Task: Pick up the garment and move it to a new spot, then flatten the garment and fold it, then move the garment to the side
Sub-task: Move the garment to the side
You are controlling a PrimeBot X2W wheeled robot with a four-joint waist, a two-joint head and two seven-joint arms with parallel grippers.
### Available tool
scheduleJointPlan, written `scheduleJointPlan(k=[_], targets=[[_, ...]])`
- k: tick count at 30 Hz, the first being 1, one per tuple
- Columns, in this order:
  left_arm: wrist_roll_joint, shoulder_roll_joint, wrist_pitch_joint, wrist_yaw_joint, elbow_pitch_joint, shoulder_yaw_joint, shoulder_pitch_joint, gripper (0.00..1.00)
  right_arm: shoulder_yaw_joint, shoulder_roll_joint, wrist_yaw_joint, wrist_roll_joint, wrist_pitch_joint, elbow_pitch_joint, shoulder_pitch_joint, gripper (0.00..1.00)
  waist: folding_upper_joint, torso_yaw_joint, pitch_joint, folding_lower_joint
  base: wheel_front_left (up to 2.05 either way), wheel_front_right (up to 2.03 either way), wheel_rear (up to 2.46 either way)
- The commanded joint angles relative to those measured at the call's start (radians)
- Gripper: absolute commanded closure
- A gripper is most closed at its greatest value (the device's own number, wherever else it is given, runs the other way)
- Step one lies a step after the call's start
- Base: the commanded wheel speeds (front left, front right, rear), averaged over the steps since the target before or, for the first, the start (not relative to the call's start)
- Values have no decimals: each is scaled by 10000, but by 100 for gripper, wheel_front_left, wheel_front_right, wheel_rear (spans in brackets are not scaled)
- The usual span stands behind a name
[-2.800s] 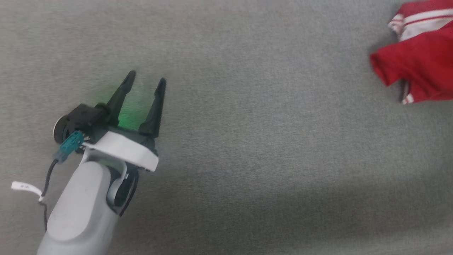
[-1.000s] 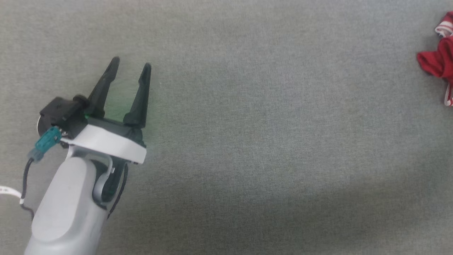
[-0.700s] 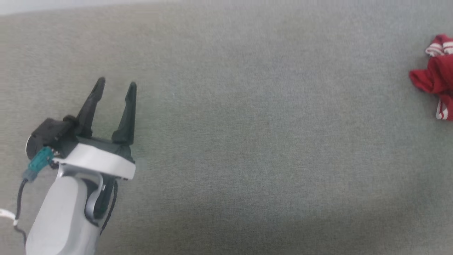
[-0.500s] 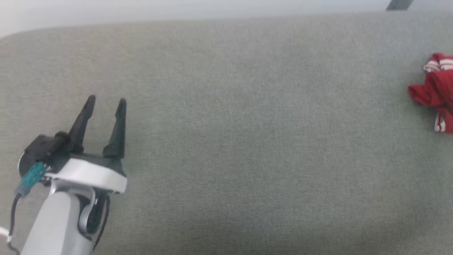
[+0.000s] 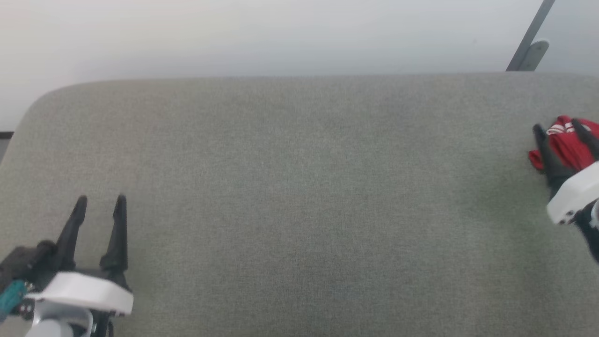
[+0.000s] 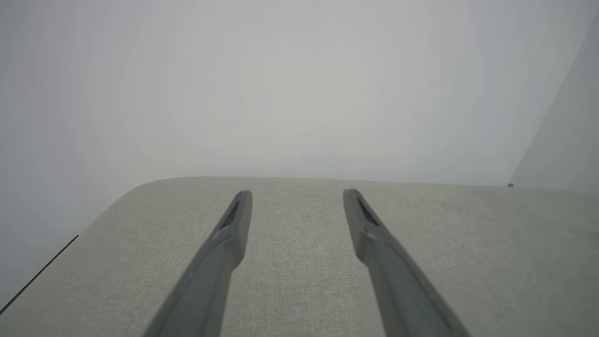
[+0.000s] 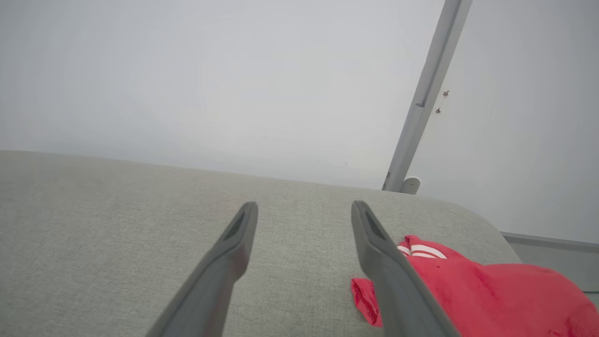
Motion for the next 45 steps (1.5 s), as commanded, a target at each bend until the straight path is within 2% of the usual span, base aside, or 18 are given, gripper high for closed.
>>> scheduleJointPlan(k=[1, 12, 20, 28, 36, 45], targets=[[-23, 56, -41, -8, 24, 65, 233, 0, -79, 116, -18, -159, -128, -146, 306, 0, 0, 4, -201, 0, 0, 0, 0], [-358, 159, -41, -9, -37, 426, 1305, 0, -1269, 1132, -16, -1404, -345, -1690, 2383, 0, 0, -54, -677, 0, 0, 0, 0], [-582, 189, -41, -9, -114, 530, 1829, 0, -2407, 2174, -16, -2151, -83, -3132, 3939, 0, 0, -76, -900, 0, 0, 0, 0], [-669, 210, -41, -10, -145, 629, 2006, 0, -3227, 2858, -16, -2697, 270, -4349, 4953, 0, 0, -85, -947, 0, 0, 0, 0], [-722, 251, -41, -10, -208, 688, 2092, 0, -3523, 3264, -16, -2980, 544, -5195, 5582, 0, 0, -142, -965, 0, 0, 0, 0], [-683, 237, -41, -10, -254, 643, 2129, 0, -3597, 3383, -16, -3038, 693, -5550, 5820, 0, 0, -213, -963, 0, 0, 0, 0]])
